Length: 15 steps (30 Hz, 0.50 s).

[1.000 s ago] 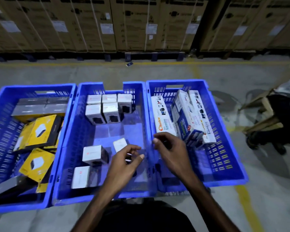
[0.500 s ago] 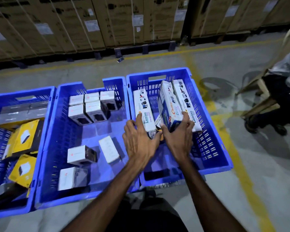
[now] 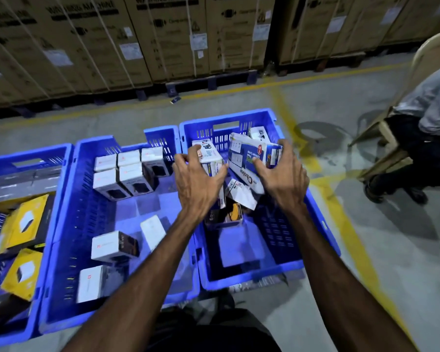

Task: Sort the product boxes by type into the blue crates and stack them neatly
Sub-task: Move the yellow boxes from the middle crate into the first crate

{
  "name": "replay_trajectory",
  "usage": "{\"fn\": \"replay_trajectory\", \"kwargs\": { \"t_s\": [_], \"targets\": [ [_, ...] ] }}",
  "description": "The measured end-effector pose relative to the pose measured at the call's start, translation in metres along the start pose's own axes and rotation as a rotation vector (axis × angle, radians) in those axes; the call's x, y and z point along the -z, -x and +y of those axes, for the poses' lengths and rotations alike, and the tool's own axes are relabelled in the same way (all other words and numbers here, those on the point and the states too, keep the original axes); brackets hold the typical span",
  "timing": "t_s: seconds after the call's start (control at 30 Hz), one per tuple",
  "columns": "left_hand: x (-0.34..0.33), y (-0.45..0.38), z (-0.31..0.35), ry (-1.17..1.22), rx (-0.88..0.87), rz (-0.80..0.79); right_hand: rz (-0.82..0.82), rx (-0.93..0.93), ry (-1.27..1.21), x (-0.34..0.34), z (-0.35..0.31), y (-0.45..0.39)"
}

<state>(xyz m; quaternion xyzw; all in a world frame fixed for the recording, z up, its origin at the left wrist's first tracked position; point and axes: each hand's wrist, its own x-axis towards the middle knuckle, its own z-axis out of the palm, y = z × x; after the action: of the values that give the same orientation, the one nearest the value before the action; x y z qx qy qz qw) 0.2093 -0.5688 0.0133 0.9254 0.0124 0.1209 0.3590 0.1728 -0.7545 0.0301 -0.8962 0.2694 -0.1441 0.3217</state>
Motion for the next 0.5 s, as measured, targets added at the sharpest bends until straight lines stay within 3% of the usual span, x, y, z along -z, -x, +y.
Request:
{"fn": "replay_trajectory", "kwargs": {
  "t_s": [0.13, 0.33, 0.5],
  "targets": [
    [0.005, -0.023, 0.004, -0.031, -0.086, 0.032, 0.022, 0.056, -0.038, 0.008, -0.009, -0.016],
    [-0.002, -0.060, 0.018, -0.283, -0.516, -0.048, -0.108, 0.244, -0.116, -0.008, -0.038, -0.047],
    [-0.002, -0.091, 0.024, -0.349, -0.665, -0.071, -0.135, 0.179, -0.245, -0.020, -0.051, -0.069]
  ]
}}
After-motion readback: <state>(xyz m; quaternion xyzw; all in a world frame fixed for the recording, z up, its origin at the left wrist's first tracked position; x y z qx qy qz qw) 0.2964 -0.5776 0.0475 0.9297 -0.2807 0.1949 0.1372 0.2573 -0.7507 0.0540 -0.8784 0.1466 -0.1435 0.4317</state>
